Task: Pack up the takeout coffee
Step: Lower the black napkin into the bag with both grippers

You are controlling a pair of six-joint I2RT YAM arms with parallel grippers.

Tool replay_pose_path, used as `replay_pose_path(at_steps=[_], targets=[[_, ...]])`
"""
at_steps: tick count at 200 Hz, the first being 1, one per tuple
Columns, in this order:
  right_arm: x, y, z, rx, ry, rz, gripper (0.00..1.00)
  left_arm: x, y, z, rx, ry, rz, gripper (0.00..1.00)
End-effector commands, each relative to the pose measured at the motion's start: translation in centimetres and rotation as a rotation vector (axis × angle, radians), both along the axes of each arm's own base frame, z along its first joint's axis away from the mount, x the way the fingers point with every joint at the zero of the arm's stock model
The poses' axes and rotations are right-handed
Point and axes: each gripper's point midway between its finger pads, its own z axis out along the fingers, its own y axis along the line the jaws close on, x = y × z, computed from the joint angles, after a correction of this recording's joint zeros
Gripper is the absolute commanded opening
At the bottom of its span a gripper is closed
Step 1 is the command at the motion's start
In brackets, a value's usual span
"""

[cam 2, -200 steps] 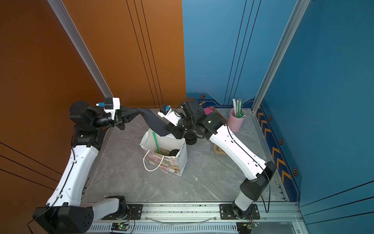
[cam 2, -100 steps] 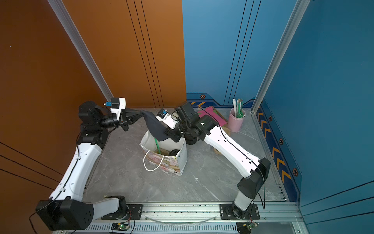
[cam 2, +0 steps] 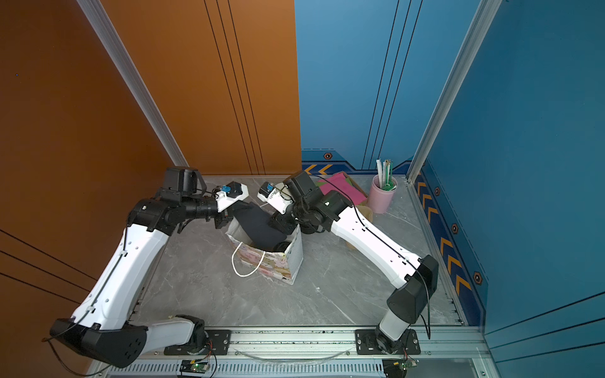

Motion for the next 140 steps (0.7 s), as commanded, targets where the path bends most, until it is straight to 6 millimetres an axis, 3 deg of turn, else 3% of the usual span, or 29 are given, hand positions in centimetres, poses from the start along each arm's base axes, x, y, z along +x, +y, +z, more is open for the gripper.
replay_pose_path(at_steps=[1, 37, 76, 87, 140], targets=[[0.0, -1.2, 2.0, 0.049, -0.034, -0.029, 0.54, -2.2, 0.2, 0.6, 0.084, -0.095, -0.098, 0.0], [0.2, -2.6, 3.2, 0.091, -0.054, -0.06, 0.71, -2.4, 0.0, 0.9, 0.143, -0.137, -0.108, 0.0], [0.3, -4.1, 3.6, 0.103, -0.066, -0.092, 0.91, -2.3, -0.3, -1.1, 0.26, -0.109, -0.118, 0.0], [1.1, -5.2, 3.6, 0.105, -0.066, -0.127, 0.94, -2.1, -0.4, -1.6, 0.29, -0.108, -0.12, 0.0], [1.4, -6.7, 3.6, 0.107, -0.067, -0.161, 0.97, -2.5, -1.8, -2.8, 0.338, -0.084, -0.17, 0.0]])
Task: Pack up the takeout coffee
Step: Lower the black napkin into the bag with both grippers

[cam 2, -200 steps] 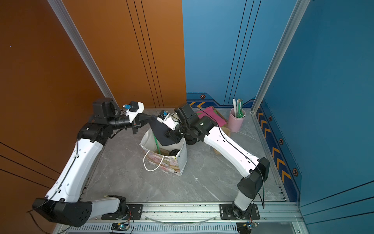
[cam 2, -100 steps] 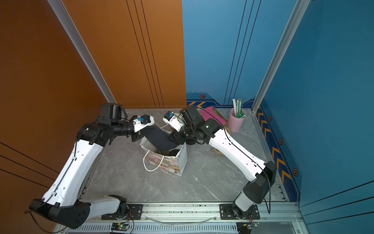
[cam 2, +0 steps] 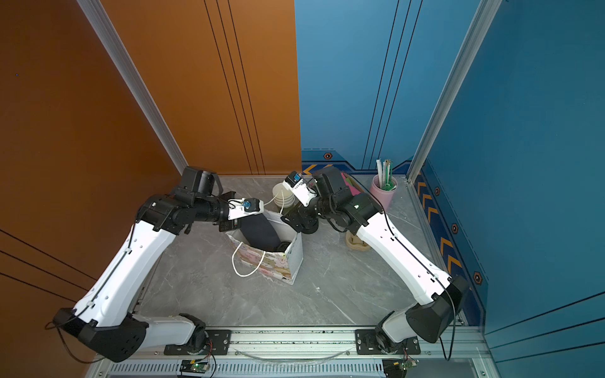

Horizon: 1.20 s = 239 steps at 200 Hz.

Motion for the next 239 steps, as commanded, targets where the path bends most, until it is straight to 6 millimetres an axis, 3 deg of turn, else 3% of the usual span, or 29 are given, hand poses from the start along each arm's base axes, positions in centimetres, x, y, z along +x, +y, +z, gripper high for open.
replay_pose_path(at_steps=[1, 72, 148, 188, 239], targets=[[-0.3, -0.7, 0.7, 0.025, -0.01, -0.016, 0.97, -1.6, -0.3, -0.8, 0.05, 0.028, -0.074, 0.0], [-0.2, -1.6, 0.5, 0.035, 0.003, -0.037, 0.98, -2.0, -1.3, -2.3, 0.053, 0.086, -0.111, 0.0], [-0.3, -1.3, -0.2, 0.038, 0.031, -0.026, 0.98, -1.8, 0.1, 0.3, 0.098, -0.003, -0.065, 0.0], [-0.3, -1.2, -0.6, 0.034, 0.04, -0.022, 0.99, -1.8, 1.8, 0.8, 0.171, -0.038, -0.019, 0.0], [-0.2, -0.9, -1.2, 0.027, 0.057, -0.018, 0.99, -1.9, 1.8, 0.7, 0.195, -0.044, -0.029, 0.0]])
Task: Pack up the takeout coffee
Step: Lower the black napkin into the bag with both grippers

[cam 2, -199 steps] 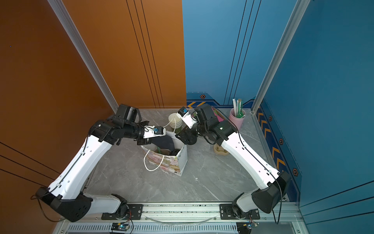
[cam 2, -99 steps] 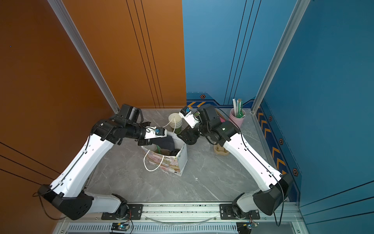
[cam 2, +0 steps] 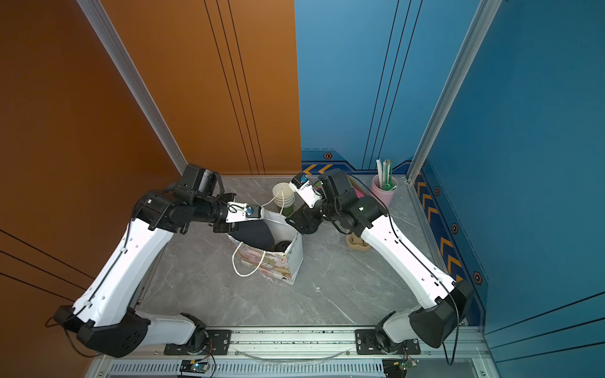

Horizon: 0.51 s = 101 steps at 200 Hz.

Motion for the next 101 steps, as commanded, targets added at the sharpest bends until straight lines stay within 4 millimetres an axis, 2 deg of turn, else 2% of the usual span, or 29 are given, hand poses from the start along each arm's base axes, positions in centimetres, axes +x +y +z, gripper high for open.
replay_pose_path(at_steps=[1, 61, 101], targets=[[0.0, 0.3, -0.5, 0.012, 0.021, 0.006, 0.99, -0.9, 0.2, 0.1, 0.03, 0.001, -0.023, 0.0], [0.0, -0.1, -0.6, 0.003, 0.014, -0.01, 1.0, -1.1, -1.9, -2.9, 0.024, 0.122, -0.089, 0.0], [-0.1, -0.5, -0.7, 0.0, 0.011, -0.019, 1.0, -0.6, -2.2, -4.8, 0.039, 0.185, -0.083, 0.0]])
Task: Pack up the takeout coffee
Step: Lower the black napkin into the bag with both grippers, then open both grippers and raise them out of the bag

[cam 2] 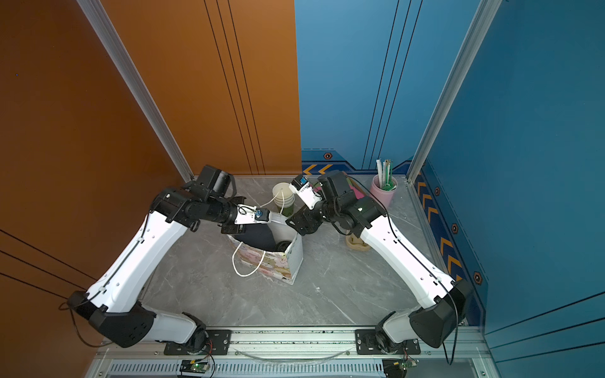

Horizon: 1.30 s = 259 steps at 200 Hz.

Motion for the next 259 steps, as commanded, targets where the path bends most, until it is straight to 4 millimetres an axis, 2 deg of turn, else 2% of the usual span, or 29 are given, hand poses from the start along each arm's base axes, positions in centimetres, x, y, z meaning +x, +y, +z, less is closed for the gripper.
replay_pose_path(at_steps=[1, 49, 190, 218, 229, 244, 259], targets=[[0.0, -0.5, 0.3, 0.012, -0.008, -0.017, 1.0, -1.0, -0.5, -1.6, -0.002, 0.088, -0.033, 0.0], [-0.1, -0.7, 0.0, 0.007, -0.004, -0.021, 1.0, -1.0, -1.2, -2.5, -0.02, 0.138, -0.049, 0.0], [-0.2, -1.2, -0.7, -0.002, 0.006, -0.028, 1.0, -0.2, -1.5, -5.4, 0.021, 0.224, -0.028, 0.0], [-0.2, -1.4, -0.9, -0.006, 0.008, -0.033, 1.0, 0.0, -1.5, -5.5, 0.022, 0.226, -0.021, 0.08], [-0.2, -1.4, -0.9, -0.005, 0.009, -0.032, 1.0, 0.1, -1.5, -5.4, 0.02, 0.222, -0.02, 0.17], [-0.2, -1.4, -0.8, -0.004, 0.008, -0.033, 1.0, 0.2, -1.5, -5.0, 0.013, 0.214, -0.014, 0.35], [-0.2, -1.5, -0.7, -0.002, 0.004, -0.034, 1.0, 0.3, -1.6, -4.4, 0.005, 0.2, -0.012, 0.42]])
